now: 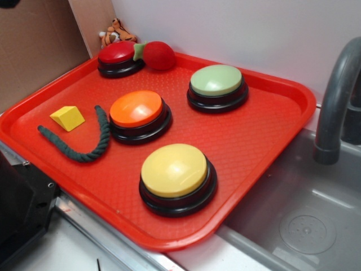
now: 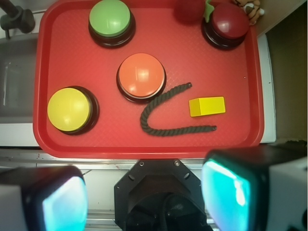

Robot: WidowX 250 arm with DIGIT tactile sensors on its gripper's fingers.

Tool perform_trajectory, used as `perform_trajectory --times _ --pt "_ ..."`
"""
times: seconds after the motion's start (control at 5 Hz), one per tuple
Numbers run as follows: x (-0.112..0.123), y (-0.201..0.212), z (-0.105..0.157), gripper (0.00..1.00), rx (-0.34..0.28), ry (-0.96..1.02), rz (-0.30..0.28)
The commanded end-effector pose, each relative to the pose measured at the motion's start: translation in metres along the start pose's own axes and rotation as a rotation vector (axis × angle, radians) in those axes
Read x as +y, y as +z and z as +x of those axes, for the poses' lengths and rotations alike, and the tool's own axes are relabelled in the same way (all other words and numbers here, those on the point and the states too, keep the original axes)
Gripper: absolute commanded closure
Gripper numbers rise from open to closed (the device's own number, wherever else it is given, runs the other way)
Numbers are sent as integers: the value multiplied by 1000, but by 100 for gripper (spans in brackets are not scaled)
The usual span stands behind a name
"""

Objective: Push the yellow button.

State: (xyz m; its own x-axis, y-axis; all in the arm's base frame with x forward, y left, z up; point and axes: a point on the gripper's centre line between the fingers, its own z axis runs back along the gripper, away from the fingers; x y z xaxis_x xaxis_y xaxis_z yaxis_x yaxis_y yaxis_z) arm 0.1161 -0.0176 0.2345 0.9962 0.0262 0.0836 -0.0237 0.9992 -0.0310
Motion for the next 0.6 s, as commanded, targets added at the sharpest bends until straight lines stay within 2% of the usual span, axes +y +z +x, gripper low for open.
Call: perform_trajectory --times 0.0,0.2,0.4 --pt "0 0 0 0 0 0 0" --pt "-50 -51 43 0 60 -254 38" --pt "-99 -84 49 0 6 -503 20"
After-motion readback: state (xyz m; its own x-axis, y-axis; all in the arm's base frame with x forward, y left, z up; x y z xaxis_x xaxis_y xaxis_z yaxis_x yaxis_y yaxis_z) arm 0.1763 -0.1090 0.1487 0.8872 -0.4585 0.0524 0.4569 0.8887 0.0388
